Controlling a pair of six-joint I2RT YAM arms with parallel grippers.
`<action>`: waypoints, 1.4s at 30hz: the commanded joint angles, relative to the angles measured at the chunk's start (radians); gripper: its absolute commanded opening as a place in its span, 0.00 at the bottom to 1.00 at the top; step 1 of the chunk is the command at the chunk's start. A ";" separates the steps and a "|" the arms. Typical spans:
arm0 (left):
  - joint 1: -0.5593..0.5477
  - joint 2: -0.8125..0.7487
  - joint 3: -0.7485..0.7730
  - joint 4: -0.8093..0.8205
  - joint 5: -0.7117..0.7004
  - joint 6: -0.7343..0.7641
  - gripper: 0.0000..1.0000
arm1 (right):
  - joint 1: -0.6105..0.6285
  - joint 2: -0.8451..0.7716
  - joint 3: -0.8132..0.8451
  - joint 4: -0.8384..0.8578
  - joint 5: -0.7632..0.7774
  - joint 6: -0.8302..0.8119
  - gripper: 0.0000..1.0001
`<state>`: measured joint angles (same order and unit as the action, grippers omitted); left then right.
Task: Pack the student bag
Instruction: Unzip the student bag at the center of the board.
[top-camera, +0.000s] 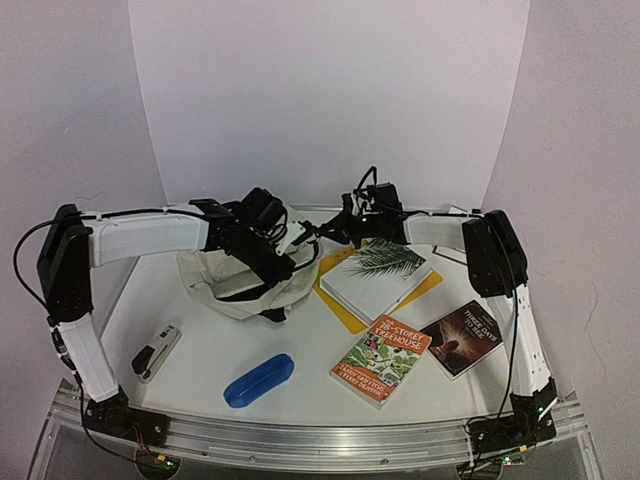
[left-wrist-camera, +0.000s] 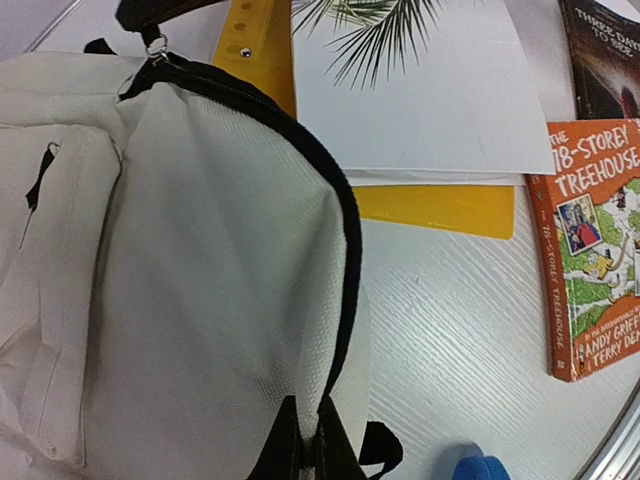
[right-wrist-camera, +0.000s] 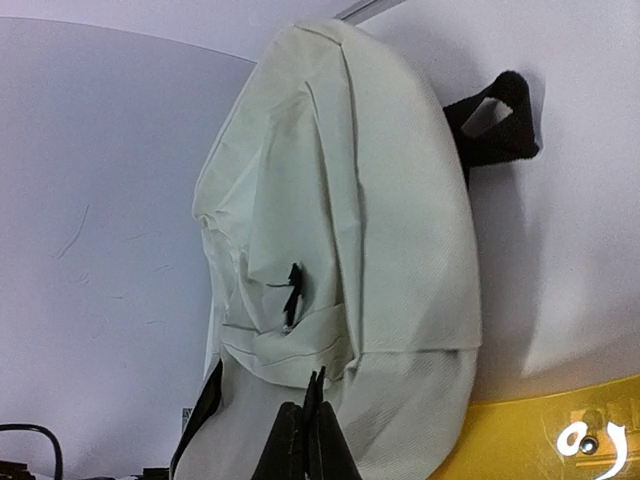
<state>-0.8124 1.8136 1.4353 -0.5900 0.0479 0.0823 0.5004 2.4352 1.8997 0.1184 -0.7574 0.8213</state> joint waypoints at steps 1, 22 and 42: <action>-0.002 -0.203 -0.087 -0.046 0.006 0.025 0.00 | -0.022 0.028 0.050 0.048 0.041 -0.028 0.00; 0.015 -0.305 -0.212 -0.036 -0.080 0.025 0.09 | -0.047 0.085 0.106 -0.035 0.087 -0.154 0.00; 0.034 -0.195 -0.146 -0.053 0.144 0.062 0.67 | -0.014 0.024 0.035 -0.029 0.033 -0.151 0.00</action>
<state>-0.7607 1.6299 1.2248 -0.6362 0.1335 0.0805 0.4793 2.5240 1.9442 0.0776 -0.7441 0.6804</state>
